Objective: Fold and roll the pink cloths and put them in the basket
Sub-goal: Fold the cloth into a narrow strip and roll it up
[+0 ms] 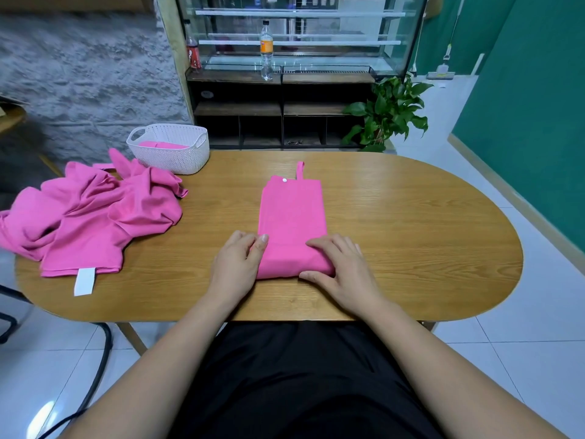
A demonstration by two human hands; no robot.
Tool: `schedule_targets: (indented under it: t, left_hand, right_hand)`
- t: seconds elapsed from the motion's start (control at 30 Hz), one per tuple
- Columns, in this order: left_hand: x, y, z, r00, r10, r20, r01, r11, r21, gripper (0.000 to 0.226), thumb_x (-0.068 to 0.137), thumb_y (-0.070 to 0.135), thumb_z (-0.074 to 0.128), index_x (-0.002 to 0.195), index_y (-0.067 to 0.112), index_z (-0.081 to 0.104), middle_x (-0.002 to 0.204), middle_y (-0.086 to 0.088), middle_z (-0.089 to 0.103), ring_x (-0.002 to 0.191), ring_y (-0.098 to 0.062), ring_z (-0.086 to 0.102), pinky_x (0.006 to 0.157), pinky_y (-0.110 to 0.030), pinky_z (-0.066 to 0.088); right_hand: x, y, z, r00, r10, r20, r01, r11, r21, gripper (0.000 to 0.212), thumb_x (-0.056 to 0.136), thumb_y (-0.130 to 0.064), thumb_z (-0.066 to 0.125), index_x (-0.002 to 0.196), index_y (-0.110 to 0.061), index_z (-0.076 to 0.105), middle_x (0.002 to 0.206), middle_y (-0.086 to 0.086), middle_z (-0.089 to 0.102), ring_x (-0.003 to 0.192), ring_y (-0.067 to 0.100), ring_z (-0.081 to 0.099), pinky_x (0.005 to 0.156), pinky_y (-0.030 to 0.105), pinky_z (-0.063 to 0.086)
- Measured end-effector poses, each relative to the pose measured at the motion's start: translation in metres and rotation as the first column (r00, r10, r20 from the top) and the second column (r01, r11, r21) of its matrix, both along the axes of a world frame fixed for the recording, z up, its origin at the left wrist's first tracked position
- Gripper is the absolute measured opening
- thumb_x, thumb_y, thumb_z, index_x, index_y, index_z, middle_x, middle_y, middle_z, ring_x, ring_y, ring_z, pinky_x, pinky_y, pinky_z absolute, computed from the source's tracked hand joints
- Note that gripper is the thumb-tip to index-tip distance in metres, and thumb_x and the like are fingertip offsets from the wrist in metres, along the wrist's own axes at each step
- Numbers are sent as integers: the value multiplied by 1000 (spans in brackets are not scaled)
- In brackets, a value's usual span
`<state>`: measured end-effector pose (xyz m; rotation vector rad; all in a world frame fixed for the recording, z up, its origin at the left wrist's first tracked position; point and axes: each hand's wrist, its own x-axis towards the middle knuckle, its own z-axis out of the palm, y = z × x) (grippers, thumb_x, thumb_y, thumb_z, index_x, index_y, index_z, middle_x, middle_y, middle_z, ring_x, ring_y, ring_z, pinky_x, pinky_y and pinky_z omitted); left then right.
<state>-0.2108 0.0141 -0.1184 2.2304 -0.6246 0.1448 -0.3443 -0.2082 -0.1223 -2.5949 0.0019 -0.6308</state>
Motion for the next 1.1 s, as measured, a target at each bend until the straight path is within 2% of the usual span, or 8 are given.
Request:
schedule_targets:
  t: [0.1,0.27,0.37,0.5,0.63,0.83,0.97,1.1]
  left_hand:
    - [1,0,-3,998,-66,22,67,996,-63,41,105,59,48,104,28,75,104,16,61,99,-7,62,88,-38,50]
    - [-4,5,4,968,-150,199,178,976,-128,15,100,36,69,110,27,77,112,15,66,114,-11,58,101,-29,44]
    - [-3,7,2,961,-213,178,233,967,-102,36,89,49,79,119,28,74,121,16,67,120,-10,60,106,-35,47]
    - [-3,6,0,955,-279,99,281,960,-10,70,72,62,89,130,32,65,131,19,60,129,-8,56,111,-33,44]
    - [-3,7,2,961,-270,57,273,961,-53,60,75,57,88,125,32,69,123,21,63,121,-3,59,105,-26,46]
    - [-3,7,3,976,-212,-51,207,974,-92,39,83,56,81,116,37,72,105,21,71,95,3,63,83,-19,46]
    - [-4,6,3,983,-155,-95,145,985,-97,35,86,62,74,110,36,73,90,19,72,83,1,64,74,-19,45]
    - [-3,7,2,986,-149,-73,142,985,-96,48,85,75,67,110,34,73,86,12,71,79,-5,64,72,-26,47]
  right_hand:
    - [1,-2,-1,999,-7,-49,10,998,61,62,92,-69,66,142,-34,56,125,-14,55,120,12,52,103,35,39]
    - [4,-2,-2,996,-48,-70,56,992,116,58,93,-74,61,135,-35,57,123,-19,57,117,9,53,100,38,38]
    - [4,-2,0,995,-62,-78,73,986,149,55,93,-73,60,131,-33,57,122,-17,61,115,10,53,99,38,39]
    - [2,-3,2,993,-71,-91,89,972,218,50,95,-66,62,126,-28,55,122,-14,61,114,11,53,101,40,41]
    - [1,-1,1,995,-83,-60,93,980,175,55,95,-68,61,132,-27,53,129,-11,58,120,12,51,104,40,42]
    - [0,2,-2,998,-36,59,42,993,-114,73,82,-52,80,145,-24,55,144,0,49,130,23,49,104,39,38]
    - [-1,1,-2,995,-38,94,48,993,-104,69,82,-54,82,138,-24,58,136,-4,54,125,23,51,100,41,40]
    - [0,-1,-2,998,-27,56,30,999,-40,68,84,-66,77,137,-27,60,130,-10,56,121,18,52,100,40,42]
